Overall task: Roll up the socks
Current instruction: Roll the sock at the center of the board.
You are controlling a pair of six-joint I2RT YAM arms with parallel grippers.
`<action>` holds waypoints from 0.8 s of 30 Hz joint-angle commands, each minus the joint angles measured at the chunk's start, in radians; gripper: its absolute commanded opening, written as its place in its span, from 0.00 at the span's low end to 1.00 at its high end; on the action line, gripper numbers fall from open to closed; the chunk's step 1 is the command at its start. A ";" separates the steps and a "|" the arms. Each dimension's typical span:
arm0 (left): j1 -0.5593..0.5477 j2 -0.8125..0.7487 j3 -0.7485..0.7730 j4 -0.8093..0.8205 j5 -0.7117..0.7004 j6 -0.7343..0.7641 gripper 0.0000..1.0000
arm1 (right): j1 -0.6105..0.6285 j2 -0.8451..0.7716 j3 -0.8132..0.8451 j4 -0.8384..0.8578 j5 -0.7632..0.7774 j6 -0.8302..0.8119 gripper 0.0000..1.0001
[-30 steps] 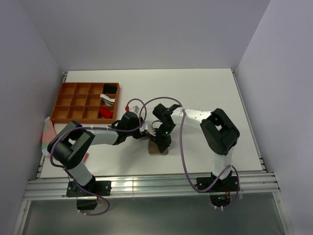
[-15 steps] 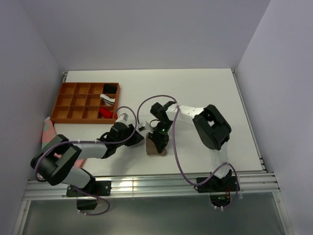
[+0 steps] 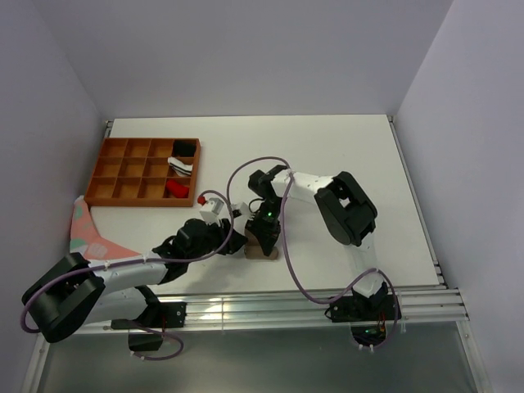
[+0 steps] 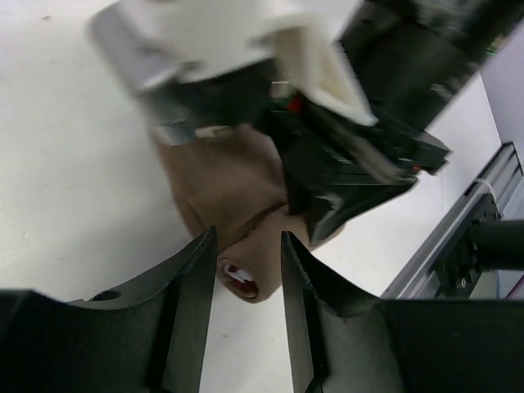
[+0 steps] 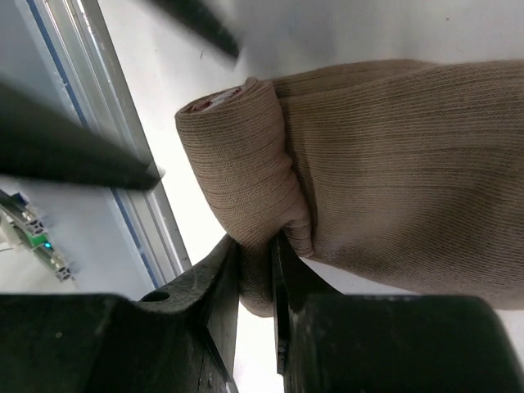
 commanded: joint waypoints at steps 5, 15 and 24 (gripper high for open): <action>-0.021 0.058 0.082 0.075 0.088 0.144 0.43 | -0.001 0.097 0.043 -0.039 0.131 -0.008 0.10; -0.023 0.188 0.117 0.142 0.180 0.167 0.43 | -0.004 0.106 0.049 -0.032 0.137 0.011 0.10; -0.029 0.239 0.116 0.165 0.203 0.159 0.43 | -0.006 0.100 0.037 -0.015 0.151 0.034 0.10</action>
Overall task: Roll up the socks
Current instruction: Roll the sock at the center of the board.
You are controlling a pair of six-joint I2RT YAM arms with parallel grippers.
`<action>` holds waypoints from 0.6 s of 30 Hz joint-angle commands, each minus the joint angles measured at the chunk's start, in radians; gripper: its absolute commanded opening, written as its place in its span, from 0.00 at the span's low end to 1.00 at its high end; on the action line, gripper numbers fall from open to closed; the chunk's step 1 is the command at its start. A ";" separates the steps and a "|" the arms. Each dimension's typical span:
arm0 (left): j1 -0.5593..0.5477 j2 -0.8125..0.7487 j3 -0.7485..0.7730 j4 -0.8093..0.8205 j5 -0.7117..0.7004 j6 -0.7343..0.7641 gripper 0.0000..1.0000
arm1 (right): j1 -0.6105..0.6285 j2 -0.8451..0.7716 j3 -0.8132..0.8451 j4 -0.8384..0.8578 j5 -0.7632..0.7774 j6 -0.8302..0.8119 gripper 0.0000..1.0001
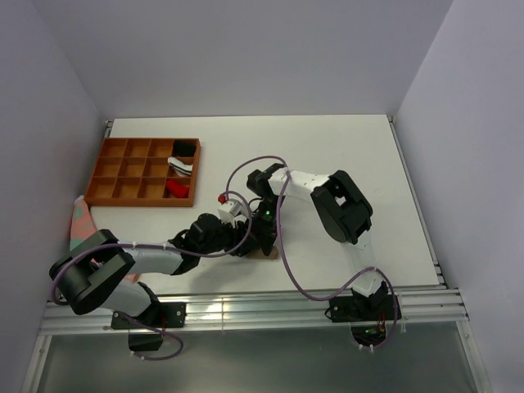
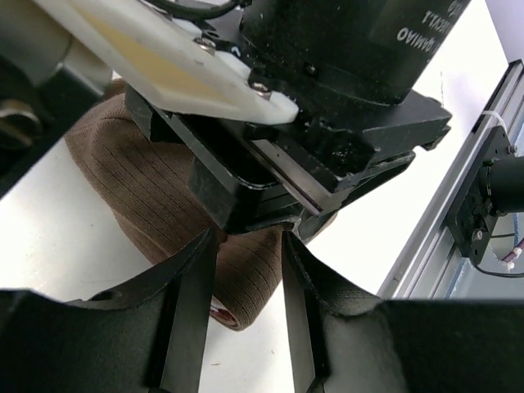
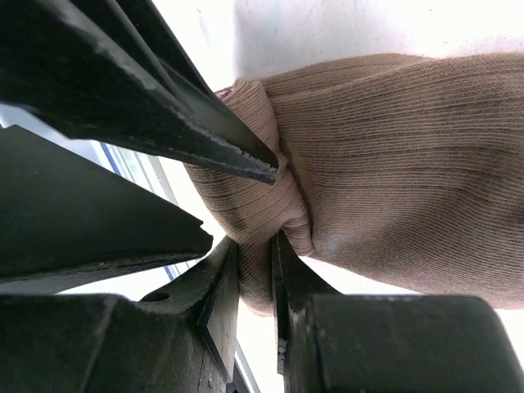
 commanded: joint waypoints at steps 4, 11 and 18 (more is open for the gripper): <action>-0.015 0.030 0.019 0.059 0.014 0.023 0.44 | -0.005 0.049 -0.028 0.052 0.142 -0.007 0.11; -0.023 0.079 0.025 0.057 0.027 0.022 0.43 | -0.007 0.053 -0.028 0.056 0.147 -0.001 0.12; -0.028 0.118 0.011 0.079 0.032 0.001 0.29 | -0.007 0.049 -0.030 0.069 0.145 0.014 0.16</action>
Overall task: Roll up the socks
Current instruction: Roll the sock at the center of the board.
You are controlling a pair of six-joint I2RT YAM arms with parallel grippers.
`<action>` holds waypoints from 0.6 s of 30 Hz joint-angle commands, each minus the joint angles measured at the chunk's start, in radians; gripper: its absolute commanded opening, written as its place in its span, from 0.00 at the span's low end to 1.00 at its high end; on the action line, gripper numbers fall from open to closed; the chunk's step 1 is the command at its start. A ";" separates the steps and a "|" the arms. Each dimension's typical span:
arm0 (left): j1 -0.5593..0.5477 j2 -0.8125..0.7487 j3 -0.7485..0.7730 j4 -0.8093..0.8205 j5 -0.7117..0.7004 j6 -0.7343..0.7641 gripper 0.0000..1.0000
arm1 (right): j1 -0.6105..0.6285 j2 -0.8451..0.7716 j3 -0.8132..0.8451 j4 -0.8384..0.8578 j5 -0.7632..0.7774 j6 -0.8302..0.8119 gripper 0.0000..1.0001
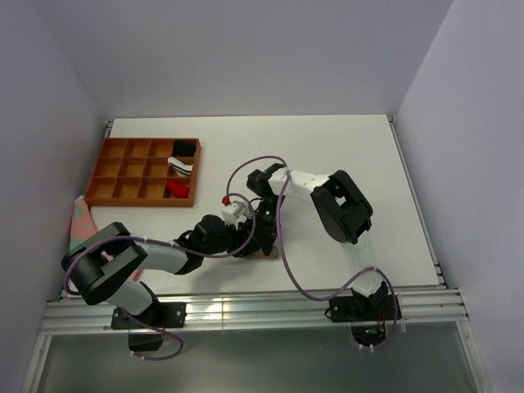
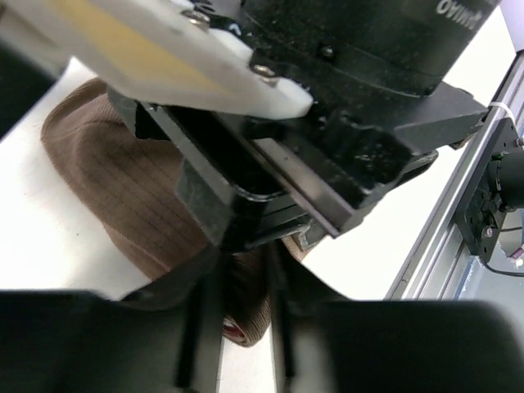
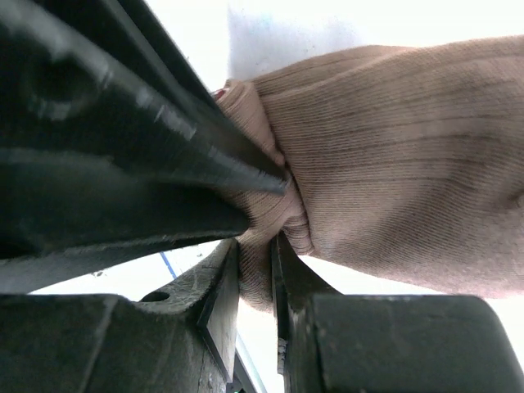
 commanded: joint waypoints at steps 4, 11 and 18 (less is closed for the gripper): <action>-0.019 0.041 0.004 0.009 0.022 -0.010 0.08 | -0.006 0.032 -0.037 0.096 0.128 0.013 0.25; -0.027 0.065 -0.037 0.058 -0.007 -0.055 0.00 | -0.034 -0.042 -0.071 0.181 0.119 0.070 0.43; -0.027 0.117 -0.095 0.169 -0.015 -0.113 0.00 | -0.090 -0.154 -0.120 0.233 0.084 0.073 0.50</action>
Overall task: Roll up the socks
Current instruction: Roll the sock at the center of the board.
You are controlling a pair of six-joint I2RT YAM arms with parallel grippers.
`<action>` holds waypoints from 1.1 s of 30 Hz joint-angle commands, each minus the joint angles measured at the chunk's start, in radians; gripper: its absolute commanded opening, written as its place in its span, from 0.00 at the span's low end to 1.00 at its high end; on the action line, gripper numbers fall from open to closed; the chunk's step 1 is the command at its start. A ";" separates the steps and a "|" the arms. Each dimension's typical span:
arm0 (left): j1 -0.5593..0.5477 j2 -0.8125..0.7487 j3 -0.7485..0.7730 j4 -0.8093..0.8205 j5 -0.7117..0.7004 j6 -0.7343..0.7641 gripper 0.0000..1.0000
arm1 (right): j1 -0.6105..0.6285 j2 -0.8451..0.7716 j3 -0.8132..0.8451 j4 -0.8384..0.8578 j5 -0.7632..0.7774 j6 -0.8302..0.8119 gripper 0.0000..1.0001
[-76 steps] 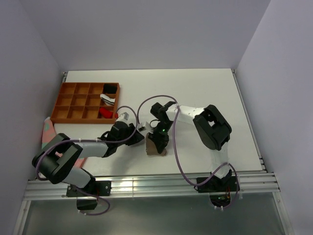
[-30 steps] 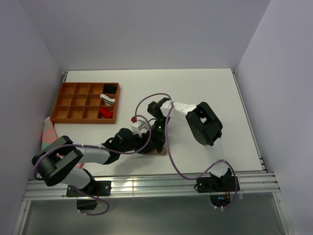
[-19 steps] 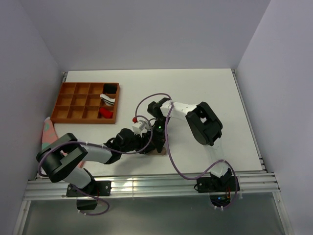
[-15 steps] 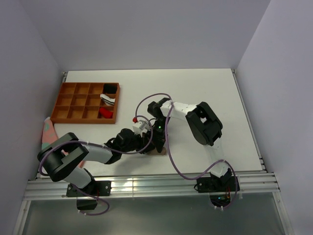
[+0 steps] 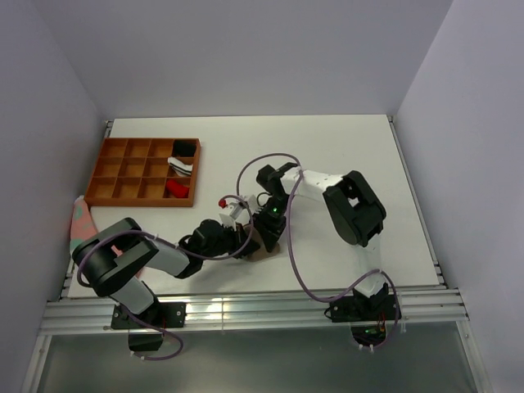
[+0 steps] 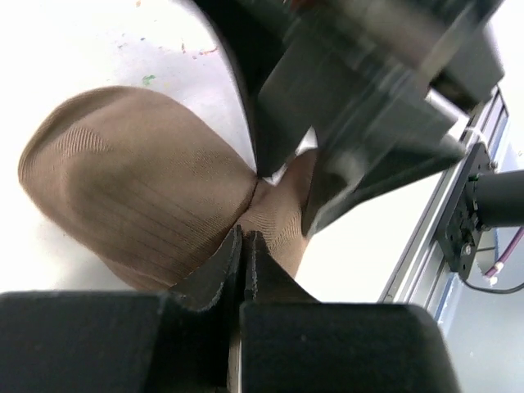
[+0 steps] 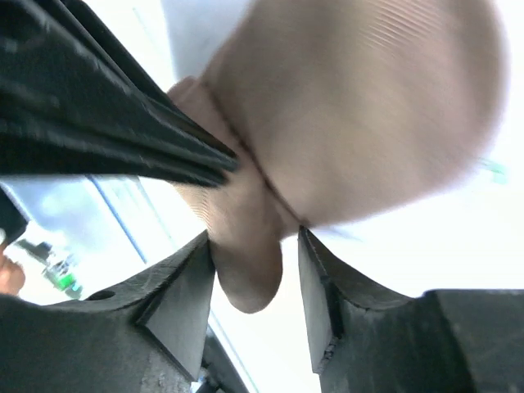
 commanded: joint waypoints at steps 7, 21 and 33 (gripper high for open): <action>-0.015 0.107 -0.063 0.047 -0.006 -0.057 0.00 | -0.082 -0.275 -0.178 0.274 0.100 -0.036 0.54; -0.013 0.149 -0.063 0.033 -0.004 -0.104 0.00 | -0.026 -0.709 -0.558 0.508 0.195 -0.241 0.61; -0.005 0.185 -0.091 0.058 0.031 -0.147 0.00 | 0.267 -0.900 -0.848 0.828 0.450 -0.254 0.63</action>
